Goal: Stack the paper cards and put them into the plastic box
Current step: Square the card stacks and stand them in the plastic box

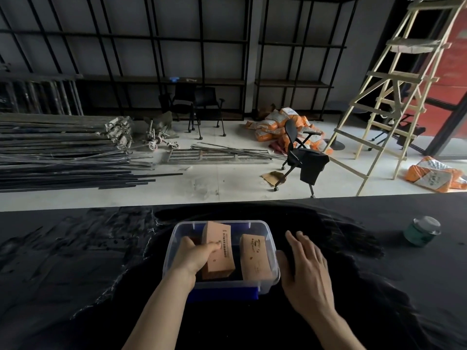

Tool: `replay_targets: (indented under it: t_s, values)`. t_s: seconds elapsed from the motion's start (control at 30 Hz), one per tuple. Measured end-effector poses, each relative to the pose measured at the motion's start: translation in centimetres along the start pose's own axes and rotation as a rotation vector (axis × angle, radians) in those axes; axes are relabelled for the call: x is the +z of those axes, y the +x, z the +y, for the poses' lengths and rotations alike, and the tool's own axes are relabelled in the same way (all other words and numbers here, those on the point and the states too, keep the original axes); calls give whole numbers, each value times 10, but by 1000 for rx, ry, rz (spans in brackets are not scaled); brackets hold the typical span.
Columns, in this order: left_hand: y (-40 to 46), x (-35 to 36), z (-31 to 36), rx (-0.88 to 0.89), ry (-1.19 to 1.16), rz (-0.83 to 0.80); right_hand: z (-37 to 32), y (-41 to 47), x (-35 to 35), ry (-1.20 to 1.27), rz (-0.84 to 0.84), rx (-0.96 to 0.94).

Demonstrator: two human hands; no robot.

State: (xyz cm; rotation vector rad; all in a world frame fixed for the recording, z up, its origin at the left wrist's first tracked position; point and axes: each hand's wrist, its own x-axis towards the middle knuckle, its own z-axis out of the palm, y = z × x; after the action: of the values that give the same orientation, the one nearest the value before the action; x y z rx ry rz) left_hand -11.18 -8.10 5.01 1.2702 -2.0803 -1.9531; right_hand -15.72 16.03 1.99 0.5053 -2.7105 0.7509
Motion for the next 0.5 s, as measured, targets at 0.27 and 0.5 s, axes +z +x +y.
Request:
replay_targets:
  t_s: [0.27,0.5]
  values:
    - [18,19,-2,-52,130,-33,69,3,42,-358,-445,193]
    - [23,31,2,-129,198,-60,71,-4,50,-373,-387,196]
